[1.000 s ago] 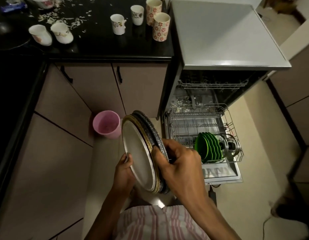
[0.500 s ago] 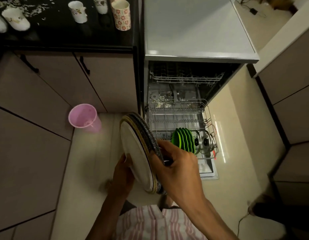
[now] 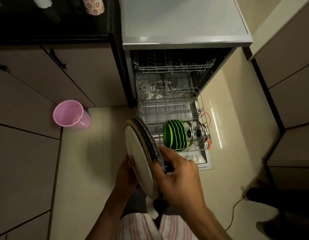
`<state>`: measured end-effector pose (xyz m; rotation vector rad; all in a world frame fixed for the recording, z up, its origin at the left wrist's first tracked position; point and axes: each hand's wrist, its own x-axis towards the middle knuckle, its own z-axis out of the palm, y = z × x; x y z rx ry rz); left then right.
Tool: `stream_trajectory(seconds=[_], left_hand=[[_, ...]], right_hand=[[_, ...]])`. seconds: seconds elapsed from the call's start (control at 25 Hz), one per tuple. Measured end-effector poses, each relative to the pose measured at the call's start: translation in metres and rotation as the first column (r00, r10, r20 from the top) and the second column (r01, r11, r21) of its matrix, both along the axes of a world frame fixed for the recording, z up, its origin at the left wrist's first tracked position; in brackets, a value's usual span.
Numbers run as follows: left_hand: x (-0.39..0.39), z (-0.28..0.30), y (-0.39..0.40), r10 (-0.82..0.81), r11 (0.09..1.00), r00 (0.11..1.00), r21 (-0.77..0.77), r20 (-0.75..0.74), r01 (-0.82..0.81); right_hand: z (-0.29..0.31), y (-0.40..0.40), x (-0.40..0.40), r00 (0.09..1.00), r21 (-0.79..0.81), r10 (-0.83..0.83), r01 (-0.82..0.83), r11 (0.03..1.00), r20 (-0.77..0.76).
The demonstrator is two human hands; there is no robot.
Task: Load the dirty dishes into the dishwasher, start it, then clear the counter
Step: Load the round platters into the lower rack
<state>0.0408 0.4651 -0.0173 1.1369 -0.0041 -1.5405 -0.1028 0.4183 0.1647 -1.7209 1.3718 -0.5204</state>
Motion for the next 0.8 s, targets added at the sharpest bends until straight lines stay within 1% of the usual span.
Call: stream_trajectory(seconds=[0.04,0.08,0.16,0.28,0.32,0.4,0.48,0.52,0.68,0.76,0.8], left_hand=[[0.002,-0.004,-0.008,0.018,1.0,1.0,0.024,0.004,-0.018],[0.003,-0.009,-0.015,0.026,0.999,0.999,0.025,-0.024,-0.025],[0.007,-0.022,-0.029,-0.001,1.0,0.997,0.026,-0.075,0.003],[0.008,-0.053,-0.048,-0.022,0.998,0.998,0.063,-0.066,0.026],[0.005,-0.069,-0.052,-0.006,0.998,0.997,0.068,-0.082,0.011],[-0.001,-0.1,-0.062,0.03,0.994,0.995,0.107,-0.094,-0.02],[-0.01,-0.14,-0.076,0.029,0.988,0.997,0.155,-0.077,-0.017],[-0.017,-0.159,-0.083,0.016,0.985,0.998,0.173,-0.059,-0.005],[-0.039,-0.229,-0.105,-0.031,0.96,0.989,0.27,-0.141,0.069],[-0.048,-0.259,-0.111,-0.089,0.947,0.989,0.298,-0.115,0.12],[-0.055,-0.277,-0.112,-0.155,0.952,0.987,0.26,-0.039,0.159]], right_hand=[[-0.003,-0.002,0.003,1.0,0.013,-0.008,0.008,1.0,0.005],[-0.008,-0.006,0.006,1.0,0.035,-0.009,0.009,0.999,0.016],[-0.024,-0.019,0.008,0.999,0.089,-0.015,0.012,0.996,0.031],[-0.063,-0.04,0.003,0.999,0.122,-0.046,0.044,0.992,0.008],[-0.076,-0.046,0.002,0.998,0.117,-0.055,0.056,0.992,-0.015],[-0.107,-0.059,-0.003,0.995,0.026,-0.085,0.086,0.996,-0.049],[-0.143,-0.078,-0.008,0.99,-0.047,-0.101,0.097,0.994,-0.095],[-0.161,-0.086,-0.011,0.988,-0.062,-0.116,0.11,0.992,-0.105],[-0.22,-0.112,-0.027,0.982,-0.078,-0.131,0.121,0.99,-0.138],[-0.249,-0.119,-0.037,0.983,-0.089,-0.106,0.093,0.992,-0.153],[-0.262,-0.122,-0.041,0.986,-0.096,-0.077,0.063,0.993,-0.15]])
